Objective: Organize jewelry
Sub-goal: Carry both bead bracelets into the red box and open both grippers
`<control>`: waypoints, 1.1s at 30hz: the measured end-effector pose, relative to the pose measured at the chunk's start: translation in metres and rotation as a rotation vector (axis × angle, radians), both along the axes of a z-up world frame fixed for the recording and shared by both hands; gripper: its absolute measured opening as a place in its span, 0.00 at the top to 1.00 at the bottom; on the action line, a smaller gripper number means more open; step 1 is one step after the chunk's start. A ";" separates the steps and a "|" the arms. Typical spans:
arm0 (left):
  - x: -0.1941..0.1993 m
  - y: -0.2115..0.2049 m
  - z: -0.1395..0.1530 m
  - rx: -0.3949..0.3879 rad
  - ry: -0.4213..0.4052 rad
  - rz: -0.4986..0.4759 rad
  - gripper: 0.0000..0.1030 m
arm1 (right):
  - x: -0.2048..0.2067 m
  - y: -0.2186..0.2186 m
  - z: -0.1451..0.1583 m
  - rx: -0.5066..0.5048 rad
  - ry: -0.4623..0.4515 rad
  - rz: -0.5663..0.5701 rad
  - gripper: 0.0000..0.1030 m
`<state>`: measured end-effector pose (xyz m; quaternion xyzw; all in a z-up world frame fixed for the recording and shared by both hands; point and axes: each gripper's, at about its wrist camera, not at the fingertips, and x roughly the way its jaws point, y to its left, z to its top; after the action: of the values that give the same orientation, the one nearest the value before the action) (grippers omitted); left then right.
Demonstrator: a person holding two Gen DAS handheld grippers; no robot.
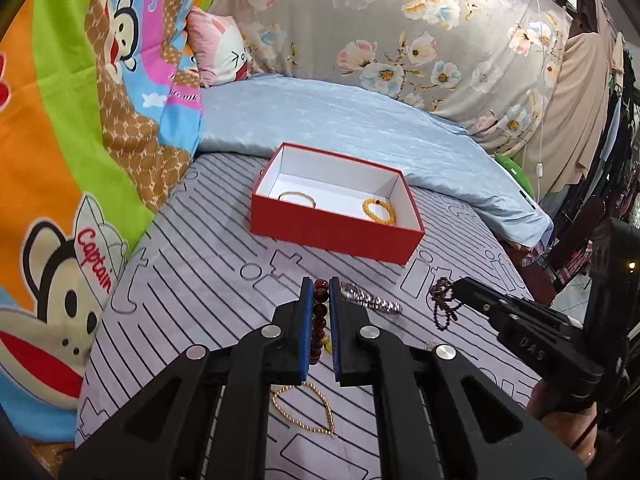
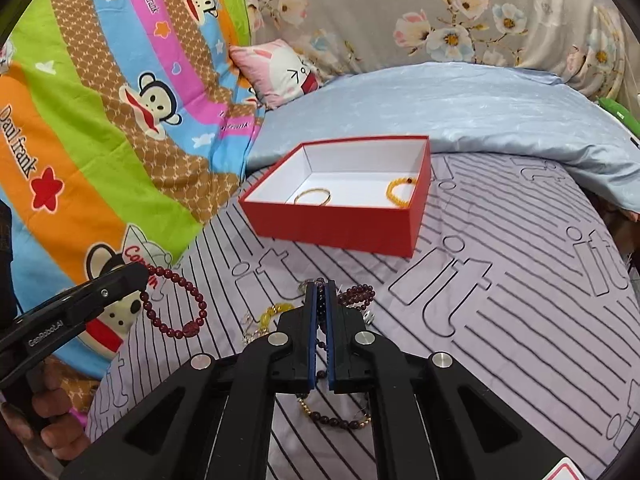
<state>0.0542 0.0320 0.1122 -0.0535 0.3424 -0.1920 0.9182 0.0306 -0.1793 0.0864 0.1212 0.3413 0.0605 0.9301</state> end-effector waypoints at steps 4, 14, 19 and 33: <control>0.014 -0.007 0.012 0.027 -0.031 -0.007 0.93 | 0.011 -0.016 0.013 0.011 -0.016 -0.017 0.97; 0.076 -0.033 0.037 0.082 -0.099 -0.012 0.93 | 0.066 -0.030 0.045 -0.029 -0.078 -0.028 0.97; 0.113 -0.051 0.040 0.087 -0.111 -0.031 0.93 | 0.100 -0.033 0.046 -0.035 -0.074 -0.023 0.97; 0.172 -0.079 0.010 0.086 -0.042 -0.043 0.93 | 0.152 -0.031 0.008 -0.040 -0.003 0.006 0.97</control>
<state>0.2265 -0.0471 0.1225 -0.0027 0.3322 -0.1980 0.9222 0.1826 -0.2104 0.0948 0.1015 0.3412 0.0567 0.9328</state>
